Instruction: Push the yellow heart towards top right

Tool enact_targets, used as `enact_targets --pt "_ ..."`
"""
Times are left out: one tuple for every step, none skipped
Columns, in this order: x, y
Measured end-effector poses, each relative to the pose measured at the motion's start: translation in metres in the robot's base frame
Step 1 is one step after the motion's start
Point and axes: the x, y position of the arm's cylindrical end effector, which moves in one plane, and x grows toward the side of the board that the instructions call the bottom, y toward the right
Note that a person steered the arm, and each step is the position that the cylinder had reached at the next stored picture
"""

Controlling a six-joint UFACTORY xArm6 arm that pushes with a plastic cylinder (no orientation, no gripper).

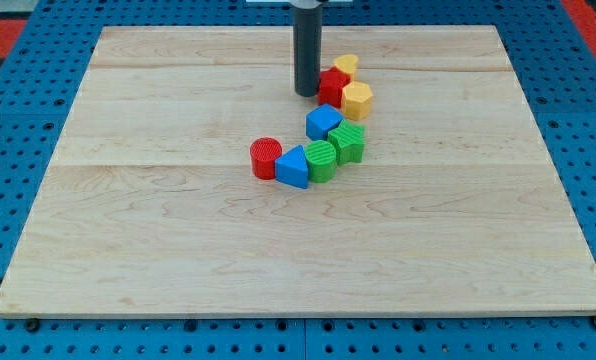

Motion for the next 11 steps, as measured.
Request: enact_targets --pt "-0.017 0.022" --pt "-0.038 0.024" --pt "-0.048 0.049" --pt "-0.037 0.071" --pt "-0.012 0.071" --pt "-0.012 0.100" --pt "-0.037 0.126" --pt "-0.057 0.142" --pt "-0.054 0.152" --pt "-0.048 0.169" --pt "-0.054 0.175"
